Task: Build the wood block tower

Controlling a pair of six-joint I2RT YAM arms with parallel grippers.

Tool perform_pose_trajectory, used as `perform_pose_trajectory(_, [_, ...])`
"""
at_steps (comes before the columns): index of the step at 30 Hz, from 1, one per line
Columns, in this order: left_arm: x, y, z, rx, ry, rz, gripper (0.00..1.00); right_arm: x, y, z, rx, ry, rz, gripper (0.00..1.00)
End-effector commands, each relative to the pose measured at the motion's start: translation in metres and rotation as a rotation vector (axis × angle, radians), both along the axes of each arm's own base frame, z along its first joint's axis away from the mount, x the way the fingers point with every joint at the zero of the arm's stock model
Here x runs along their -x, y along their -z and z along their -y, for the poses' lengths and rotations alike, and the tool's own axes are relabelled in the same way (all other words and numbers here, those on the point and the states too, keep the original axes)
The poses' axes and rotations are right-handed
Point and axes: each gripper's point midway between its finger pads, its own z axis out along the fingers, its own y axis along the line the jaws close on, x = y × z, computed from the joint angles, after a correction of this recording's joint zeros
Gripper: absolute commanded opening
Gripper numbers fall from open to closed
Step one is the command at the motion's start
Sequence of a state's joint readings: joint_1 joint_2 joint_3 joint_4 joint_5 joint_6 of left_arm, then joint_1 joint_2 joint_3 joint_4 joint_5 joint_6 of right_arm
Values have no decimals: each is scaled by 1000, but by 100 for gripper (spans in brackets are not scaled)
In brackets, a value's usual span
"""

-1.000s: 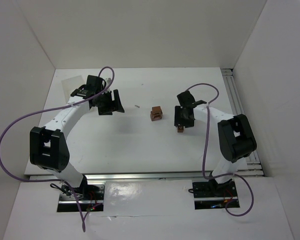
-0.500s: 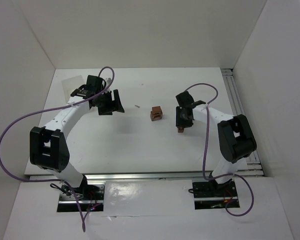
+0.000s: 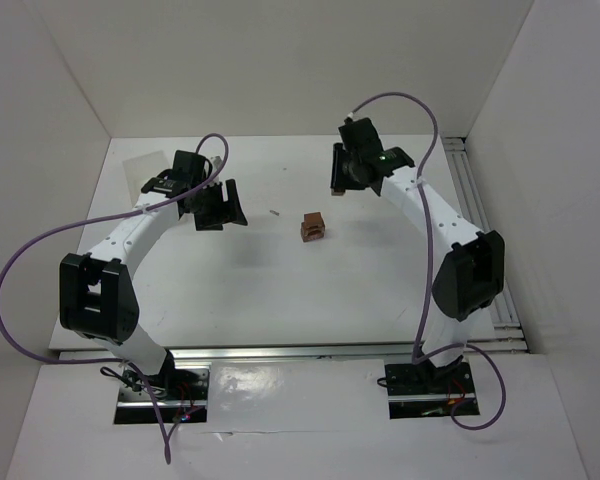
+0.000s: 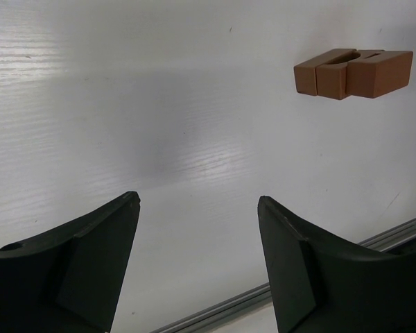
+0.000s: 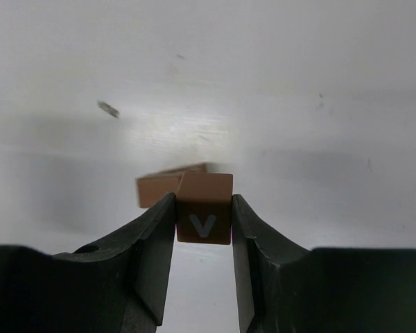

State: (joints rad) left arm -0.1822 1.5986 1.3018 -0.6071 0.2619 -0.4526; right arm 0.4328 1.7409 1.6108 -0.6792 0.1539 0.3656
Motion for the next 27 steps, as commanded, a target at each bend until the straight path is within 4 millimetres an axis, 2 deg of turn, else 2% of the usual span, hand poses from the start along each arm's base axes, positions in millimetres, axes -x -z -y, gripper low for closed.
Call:
perform_pose_trajectory(1, [-6, -21, 1, 6, -17, 56, 81, 3, -10, -25, 23, -61, -27, 37])
perform_pose_trajectory(2, [-5, -25, 1, 7, -17, 65, 81, 0, -6, -27, 29, -61, -41, 37])
perform_pose_trajectory(4, [-4, -21, -1, -2, -22, 57, 81, 0, -13, -44, 23, -93, -27, 38])
perform_pose_trajectory(5, [-4, -21, -1, -2, -22, 57, 81, -3, -12, -44, 29, -87, -24, 38])
perform_pose_trajectory(7, [-4, -24, -1, 0, -22, 66, 81, 4, -10, -58, 34, -118, -32, 38])
perform_pose_trajectory(10, [-4, -24, -1, 0, -22, 66, 81, 8, -6, -66, 46, -134, -36, 38])
perform_pose_trajectory(20, [-2, -21, -1, -2, -22, 57, 81, 8, 22, -71, 93, -127, -84, 38])
perform_pose_trajectory(27, [-1, -21, 0, 6, -17, 56, 81, 7, 31, -72, 103, -127, -102, 38])
